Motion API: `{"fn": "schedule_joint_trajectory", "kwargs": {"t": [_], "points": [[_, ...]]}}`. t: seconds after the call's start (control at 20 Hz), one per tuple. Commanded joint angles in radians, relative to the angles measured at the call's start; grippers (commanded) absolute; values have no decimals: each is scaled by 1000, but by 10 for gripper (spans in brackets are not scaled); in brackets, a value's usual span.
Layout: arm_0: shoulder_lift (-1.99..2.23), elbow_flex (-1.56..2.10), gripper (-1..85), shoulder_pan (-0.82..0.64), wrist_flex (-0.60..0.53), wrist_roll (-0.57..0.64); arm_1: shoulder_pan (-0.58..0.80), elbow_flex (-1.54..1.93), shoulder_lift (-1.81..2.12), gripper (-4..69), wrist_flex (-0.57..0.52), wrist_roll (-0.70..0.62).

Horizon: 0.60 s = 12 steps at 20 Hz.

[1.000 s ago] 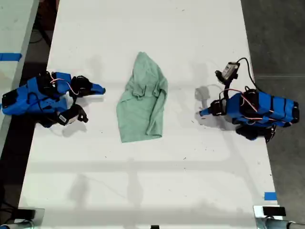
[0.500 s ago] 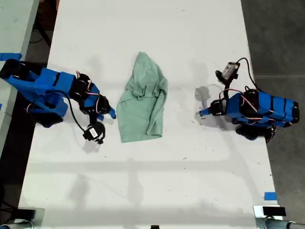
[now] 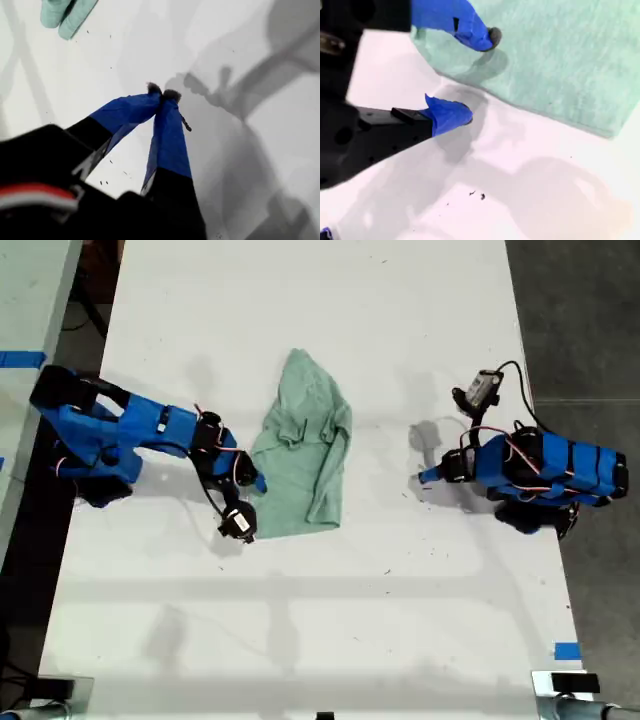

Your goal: Fold t shirt

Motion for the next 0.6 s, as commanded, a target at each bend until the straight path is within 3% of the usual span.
{"fn": "schedule_joint_trajectory", "kwargs": {"t": [0.0, 0.1, 0.2, 0.45, 0.55], "points": [[-104, -138, 174, 14, -41, 21, 3, 64, 15, 9, 6, 3], [-261, -247, 119, 38, -31, 86, 2, 64, 15, 9, 6, 3], [-311, -273, -3, 74, 11, 78, -2, 64, 15, 9, 6, 3], [-238, -272, -3, 98, 272, 5, -2, 64, 15, 10, 8, 5], [-212, -272, -4, 83, 321, 15, -2, 64, 15, 10, 8, 5]]}}
